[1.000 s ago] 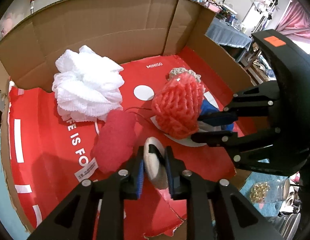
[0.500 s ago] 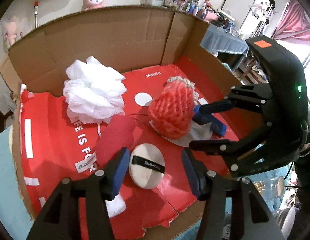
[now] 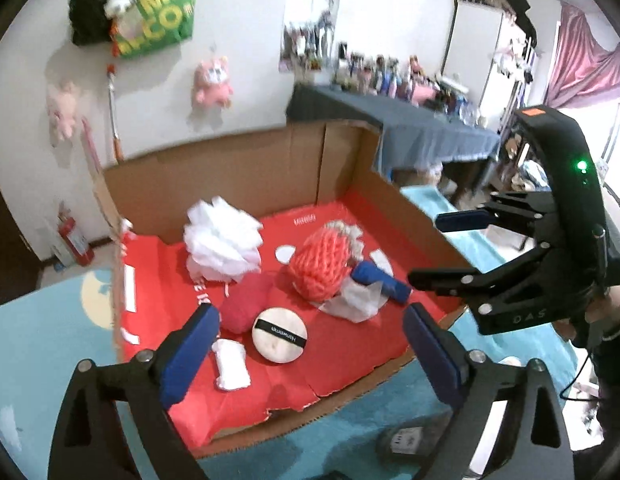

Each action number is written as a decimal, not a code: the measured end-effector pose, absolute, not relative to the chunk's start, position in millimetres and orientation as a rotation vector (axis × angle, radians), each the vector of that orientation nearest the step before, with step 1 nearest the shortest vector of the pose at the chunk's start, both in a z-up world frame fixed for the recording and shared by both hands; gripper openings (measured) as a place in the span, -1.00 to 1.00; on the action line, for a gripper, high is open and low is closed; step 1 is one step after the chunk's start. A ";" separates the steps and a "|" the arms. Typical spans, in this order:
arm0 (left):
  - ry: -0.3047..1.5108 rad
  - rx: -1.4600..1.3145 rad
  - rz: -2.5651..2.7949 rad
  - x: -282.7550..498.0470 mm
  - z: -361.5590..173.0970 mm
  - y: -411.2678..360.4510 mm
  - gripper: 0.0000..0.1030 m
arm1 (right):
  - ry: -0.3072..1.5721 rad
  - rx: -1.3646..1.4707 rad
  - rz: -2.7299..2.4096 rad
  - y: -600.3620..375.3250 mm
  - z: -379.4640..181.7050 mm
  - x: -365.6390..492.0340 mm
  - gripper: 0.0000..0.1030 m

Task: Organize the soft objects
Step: 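Move both tools back toward the white scrunchie on the table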

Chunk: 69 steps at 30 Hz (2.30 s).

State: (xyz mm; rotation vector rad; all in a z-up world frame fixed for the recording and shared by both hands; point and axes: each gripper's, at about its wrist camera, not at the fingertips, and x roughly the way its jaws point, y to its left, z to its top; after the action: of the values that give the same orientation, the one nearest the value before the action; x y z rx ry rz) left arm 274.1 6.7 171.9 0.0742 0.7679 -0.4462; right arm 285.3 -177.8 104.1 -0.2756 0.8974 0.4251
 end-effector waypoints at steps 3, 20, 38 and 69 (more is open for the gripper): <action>0.697 0.078 -0.416 249.7 187.7 7.7 0.89 | 0.835 -0.257 0.382 -189.5 125.4 265.7 0.44; 0.376 0.035 -0.273 109.1 221.4 7.2 1.00 | 0.527 -0.135 0.259 -236.7 181.0 103.2 0.71; 0.377 0.020 -0.171 48.2 158.4 3.0 1.00 | 0.414 -0.090 0.128 -225.8 101.5 12.3 0.84; 0.687 0.014 -0.226 75.4 66.4 -7.4 1.00 | 0.674 0.000 0.176 -231.2 6.5 54.2 0.84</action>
State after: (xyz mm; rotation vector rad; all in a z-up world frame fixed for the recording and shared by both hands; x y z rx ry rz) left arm 75.4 -7.4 66.4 0.0136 0.6874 -0.2259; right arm 54.2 -231.2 6.5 0.0004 0.6741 0.1759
